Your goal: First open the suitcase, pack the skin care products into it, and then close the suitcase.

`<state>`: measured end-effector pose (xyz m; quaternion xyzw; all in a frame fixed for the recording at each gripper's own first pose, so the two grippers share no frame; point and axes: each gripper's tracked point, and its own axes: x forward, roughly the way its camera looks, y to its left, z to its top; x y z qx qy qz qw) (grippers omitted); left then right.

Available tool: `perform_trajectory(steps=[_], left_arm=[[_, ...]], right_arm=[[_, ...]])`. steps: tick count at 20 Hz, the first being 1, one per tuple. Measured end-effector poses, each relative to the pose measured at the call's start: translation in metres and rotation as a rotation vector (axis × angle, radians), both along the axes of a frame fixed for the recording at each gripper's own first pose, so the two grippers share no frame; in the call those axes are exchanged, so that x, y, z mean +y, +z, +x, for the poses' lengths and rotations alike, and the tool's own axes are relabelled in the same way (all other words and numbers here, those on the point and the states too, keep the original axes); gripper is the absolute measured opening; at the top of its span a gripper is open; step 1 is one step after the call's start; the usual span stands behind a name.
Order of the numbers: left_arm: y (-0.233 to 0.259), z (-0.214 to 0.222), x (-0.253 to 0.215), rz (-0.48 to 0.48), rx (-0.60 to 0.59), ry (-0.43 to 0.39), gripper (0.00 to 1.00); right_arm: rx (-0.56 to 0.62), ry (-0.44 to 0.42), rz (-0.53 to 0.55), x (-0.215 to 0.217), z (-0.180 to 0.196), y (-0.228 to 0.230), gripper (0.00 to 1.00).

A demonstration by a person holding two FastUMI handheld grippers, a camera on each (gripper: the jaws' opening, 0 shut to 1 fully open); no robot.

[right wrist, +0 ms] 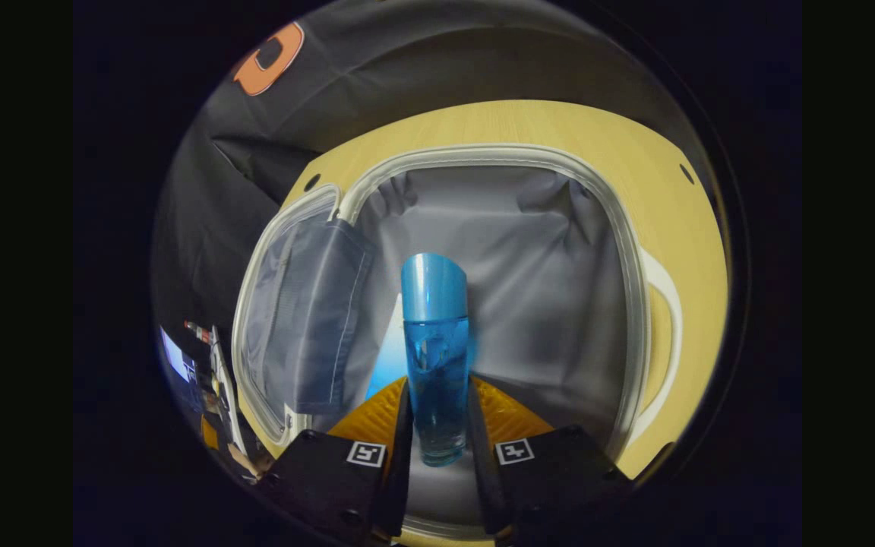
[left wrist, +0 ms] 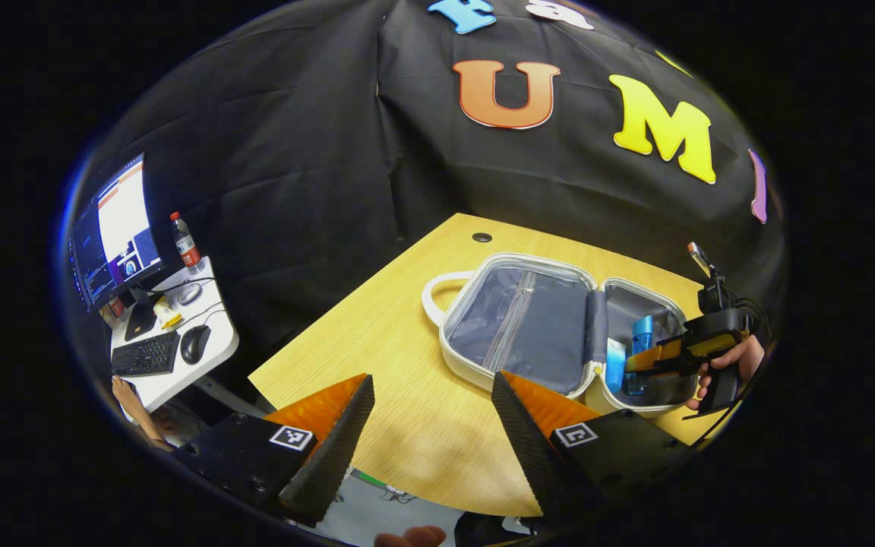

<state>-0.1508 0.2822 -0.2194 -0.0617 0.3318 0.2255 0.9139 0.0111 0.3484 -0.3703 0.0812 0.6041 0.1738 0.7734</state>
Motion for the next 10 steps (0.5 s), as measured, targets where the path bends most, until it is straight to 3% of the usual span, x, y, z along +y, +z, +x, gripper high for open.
perform_trajectory(steps=[4,5,6,8,9,10], left_arm=[[0.004,0.009,0.002,-0.029,-0.035,-0.012,0.99],[0.002,0.014,0.003,-0.055,-0.054,-0.015,0.99],[-0.003,0.015,0.001,-0.092,-0.054,-0.014,0.99],[-0.011,0.016,0.007,-0.151,-0.052,0.005,1.0],[-0.012,0.019,0.01,-0.171,-0.066,0.009,0.99],[-0.01,0.024,0.014,-0.189,-0.088,0.004,1.0]], right_arm=[[-0.001,0.009,-0.008,0.001,-0.002,0.0,0.4],[-0.005,0.015,-0.006,0.001,-0.003,0.003,0.36],[-0.007,0.02,-0.003,0.002,-0.006,0.004,0.43],[-0.027,0.041,0.003,-0.001,-0.01,0.012,0.42],[-0.048,0.065,-0.007,-0.005,-0.013,0.019,0.48],[-0.087,0.091,-0.021,-0.01,-0.015,0.027,0.63]])
